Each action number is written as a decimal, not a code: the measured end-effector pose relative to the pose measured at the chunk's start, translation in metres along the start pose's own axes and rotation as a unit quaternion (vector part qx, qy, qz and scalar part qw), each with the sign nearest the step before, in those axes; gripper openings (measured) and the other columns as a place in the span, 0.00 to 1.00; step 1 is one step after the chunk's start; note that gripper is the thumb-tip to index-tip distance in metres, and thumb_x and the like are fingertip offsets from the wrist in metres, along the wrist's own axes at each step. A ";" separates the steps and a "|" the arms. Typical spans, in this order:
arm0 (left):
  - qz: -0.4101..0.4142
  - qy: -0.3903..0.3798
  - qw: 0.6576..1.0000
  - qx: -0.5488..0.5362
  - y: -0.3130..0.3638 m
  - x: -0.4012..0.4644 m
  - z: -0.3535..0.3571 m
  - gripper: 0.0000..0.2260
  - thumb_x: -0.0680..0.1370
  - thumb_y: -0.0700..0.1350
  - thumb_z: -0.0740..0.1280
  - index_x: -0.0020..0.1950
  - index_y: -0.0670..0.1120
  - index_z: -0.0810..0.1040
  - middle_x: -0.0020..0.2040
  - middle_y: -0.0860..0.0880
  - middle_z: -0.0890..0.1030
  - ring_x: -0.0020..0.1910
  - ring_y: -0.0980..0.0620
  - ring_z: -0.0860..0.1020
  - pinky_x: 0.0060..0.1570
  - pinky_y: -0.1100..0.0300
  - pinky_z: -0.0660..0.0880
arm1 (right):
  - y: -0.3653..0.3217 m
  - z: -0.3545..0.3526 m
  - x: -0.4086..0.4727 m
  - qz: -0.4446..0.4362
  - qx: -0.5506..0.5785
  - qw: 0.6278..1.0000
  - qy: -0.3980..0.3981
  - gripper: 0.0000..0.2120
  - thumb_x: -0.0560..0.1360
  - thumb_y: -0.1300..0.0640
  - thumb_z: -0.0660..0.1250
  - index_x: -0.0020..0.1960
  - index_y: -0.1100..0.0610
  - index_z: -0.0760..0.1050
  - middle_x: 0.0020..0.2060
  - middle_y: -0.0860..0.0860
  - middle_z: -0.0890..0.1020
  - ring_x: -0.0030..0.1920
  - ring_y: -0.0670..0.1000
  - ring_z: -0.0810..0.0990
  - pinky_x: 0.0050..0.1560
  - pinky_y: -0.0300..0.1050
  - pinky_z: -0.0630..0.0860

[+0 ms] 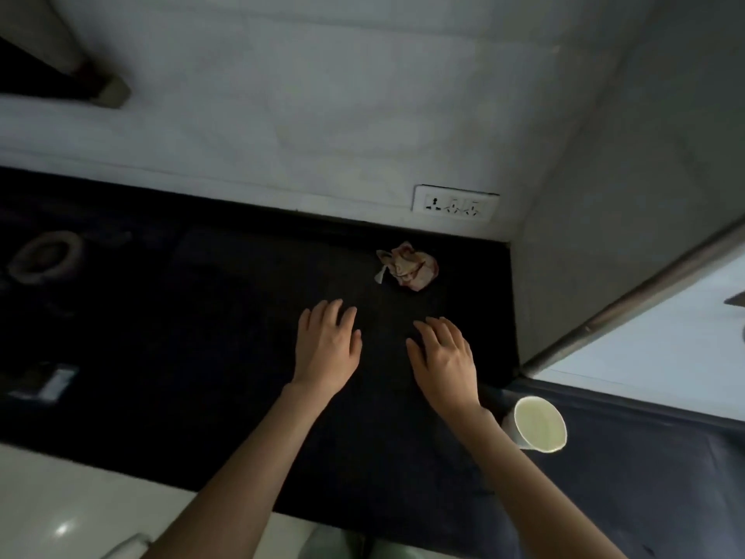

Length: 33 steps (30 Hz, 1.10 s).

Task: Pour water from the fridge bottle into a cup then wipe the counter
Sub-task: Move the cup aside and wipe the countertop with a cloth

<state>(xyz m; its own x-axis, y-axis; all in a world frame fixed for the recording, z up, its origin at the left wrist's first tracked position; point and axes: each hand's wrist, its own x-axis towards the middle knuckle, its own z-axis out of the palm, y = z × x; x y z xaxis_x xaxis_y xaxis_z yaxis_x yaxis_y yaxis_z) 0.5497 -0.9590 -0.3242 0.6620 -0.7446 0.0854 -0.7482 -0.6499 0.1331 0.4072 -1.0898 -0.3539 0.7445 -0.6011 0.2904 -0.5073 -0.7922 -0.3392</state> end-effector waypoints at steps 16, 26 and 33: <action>0.031 -0.072 0.997 -0.019 -0.071 0.068 0.019 0.20 0.81 0.50 0.60 0.72 0.47 0.69 0.72 0.44 0.69 0.72 0.43 0.66 0.70 0.44 0.63 | 0.006 0.061 0.128 0.064 -0.020 0.984 -0.163 0.35 0.75 0.48 0.68 0.77 0.50 0.56 0.74 0.56 0.60 0.75 0.59 0.57 0.70 0.59 0.64; 0.029 -0.090 0.995 -0.028 -0.087 0.072 0.027 0.20 0.82 0.50 0.57 0.74 0.47 0.65 0.74 0.45 0.66 0.75 0.45 0.61 0.74 0.46 0.58 | 0.022 0.105 0.175 0.064 -0.116 0.964 -0.230 0.33 0.76 0.45 0.65 0.76 0.47 0.55 0.74 0.57 0.58 0.74 0.63 0.53 0.68 0.67 0.59; 0.010 -0.080 0.996 -0.041 -0.096 0.061 0.028 0.20 0.81 0.50 0.59 0.72 0.46 0.68 0.73 0.44 0.69 0.73 0.44 0.65 0.72 0.44 0.61 | 0.034 0.113 0.187 0.069 -0.096 0.970 -0.215 0.29 0.75 0.48 0.67 0.73 0.49 0.62 0.66 0.59 0.66 0.65 0.64 0.65 0.63 0.65 0.67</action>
<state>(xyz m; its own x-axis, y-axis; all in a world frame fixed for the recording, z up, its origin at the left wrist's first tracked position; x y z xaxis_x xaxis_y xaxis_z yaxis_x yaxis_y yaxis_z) 0.6606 -0.9465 -0.3594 0.6260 -0.7767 -0.0695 -0.7512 -0.6245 0.2139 0.5783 -1.2170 -0.4123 0.7552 -0.6358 -0.1594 -0.6553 -0.7373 -0.1641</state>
